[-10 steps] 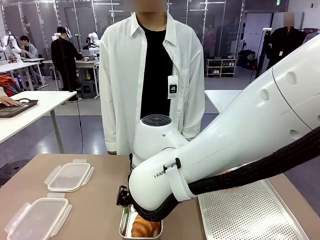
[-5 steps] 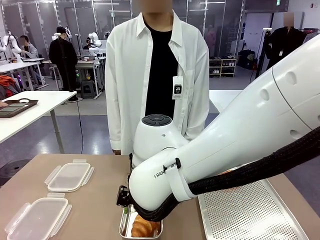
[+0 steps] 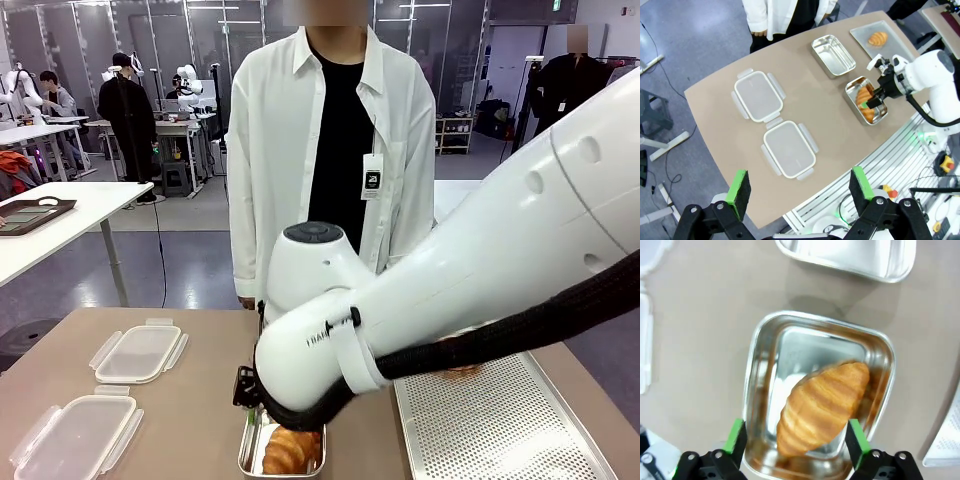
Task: Place the bread into the airtight container.
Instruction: Pick up a Butter Roll and place it into an empty Airtight Container.
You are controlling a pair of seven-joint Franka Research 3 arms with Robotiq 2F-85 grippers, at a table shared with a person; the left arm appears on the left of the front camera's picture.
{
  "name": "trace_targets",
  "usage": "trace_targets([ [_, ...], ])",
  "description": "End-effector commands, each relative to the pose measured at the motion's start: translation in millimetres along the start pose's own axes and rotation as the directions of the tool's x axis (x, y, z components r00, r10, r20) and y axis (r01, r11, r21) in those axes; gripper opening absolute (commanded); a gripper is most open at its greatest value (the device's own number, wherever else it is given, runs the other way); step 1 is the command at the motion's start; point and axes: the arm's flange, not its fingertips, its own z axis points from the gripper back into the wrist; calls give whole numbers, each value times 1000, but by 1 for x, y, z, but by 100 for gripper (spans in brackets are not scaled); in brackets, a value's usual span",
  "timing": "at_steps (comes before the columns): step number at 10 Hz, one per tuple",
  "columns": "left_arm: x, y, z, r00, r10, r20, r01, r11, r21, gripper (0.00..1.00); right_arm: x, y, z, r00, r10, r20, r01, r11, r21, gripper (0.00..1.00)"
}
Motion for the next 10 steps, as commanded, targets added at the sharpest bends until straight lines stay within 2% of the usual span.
trace_targets([
  [1, 1, 0, 3, 1000, -19, -7, 19, 1000, 5, 100, 11, -12, 64, 998, 62, -25, -61, 998, 30, 100],
  [2, 1, 0, 3, 1000, -19, -7, 19, 1000, 5, 100, 13, -15, 96, 997, 76, 22, -76, 997, 22, 100],
  [3, 1, 0, 3, 1000, -19, -7, 19, 1000, 5, 100, 10, -21, 129, 991, 134, 17, -134, 991, 1, 100],
  [4, 1, 0, 3, 1000, -19, -7, 19, 1000, 5, 100, 8, -37, 166, 985, 172, 31, -171, 985, -31, 100],
  [6, 1, 0, 3, 1000, -19, -7, 19, 1000, 5, 100, 9, -81, 214, 986, 147, 83, -145, 989, -27, 100],
  [9, 1, 0, 3, 1000, -19, -7, 19, 1000, 5, 100, 33, -167, 229, 971, 213, 106, -208, 976, -60, 100],
  [10, 1, 0, 3, 1000, -19, -7, 19, 1000, 5, 100, 50, -187, 228, 961, 235, 145, -235, 972, -15, 100],
])
